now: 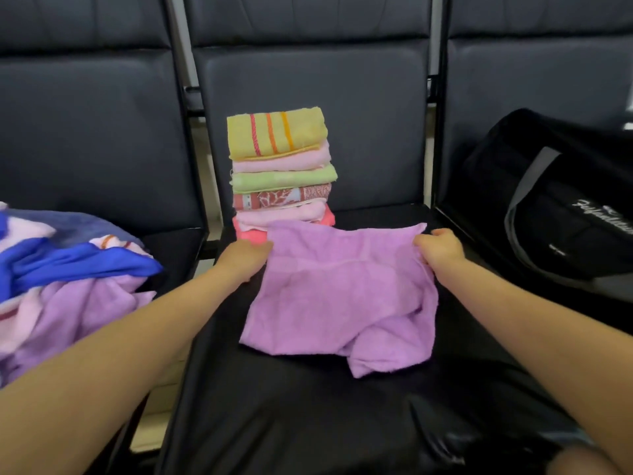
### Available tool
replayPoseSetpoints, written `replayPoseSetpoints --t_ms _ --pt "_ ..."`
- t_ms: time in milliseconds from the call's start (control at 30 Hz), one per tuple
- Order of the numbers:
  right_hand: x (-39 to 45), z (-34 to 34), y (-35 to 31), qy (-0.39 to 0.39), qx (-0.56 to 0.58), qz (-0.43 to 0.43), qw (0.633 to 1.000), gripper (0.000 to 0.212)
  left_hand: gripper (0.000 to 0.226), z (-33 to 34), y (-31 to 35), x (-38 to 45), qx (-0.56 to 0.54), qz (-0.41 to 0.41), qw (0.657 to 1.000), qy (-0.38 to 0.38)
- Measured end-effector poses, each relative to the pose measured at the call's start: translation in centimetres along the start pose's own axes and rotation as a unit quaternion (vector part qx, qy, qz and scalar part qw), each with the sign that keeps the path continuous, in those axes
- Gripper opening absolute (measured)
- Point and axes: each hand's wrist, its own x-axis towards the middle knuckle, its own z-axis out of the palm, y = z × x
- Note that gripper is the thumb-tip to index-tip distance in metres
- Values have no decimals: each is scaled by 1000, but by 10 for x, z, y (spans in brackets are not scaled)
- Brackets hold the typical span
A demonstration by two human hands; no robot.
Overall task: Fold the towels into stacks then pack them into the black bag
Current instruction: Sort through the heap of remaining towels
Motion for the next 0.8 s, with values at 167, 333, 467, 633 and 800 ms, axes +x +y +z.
replayPoseSetpoints --t_ms 167,333,467,633,800 --pt "-54 -12 14 -49 -89 0 995 50 46 -3 -33 -48 66 50 997 -9" --pt "-99 -25 18 -213 -53 76 973 21 45 2 -39 -81 139 89 985 -42" --pt "-110 -50 26 -291 -108 103 945 60 61 -2 -36 -98 173 91 979 -64" --pt "-129 -57 33 -327 -264 -6 908 29 44 -7 -42 -103 168 118 972 -115" --pt "-130 -52 33 -328 -119 -46 936 7 32 -10 -38 -106 29 103 992 -67"
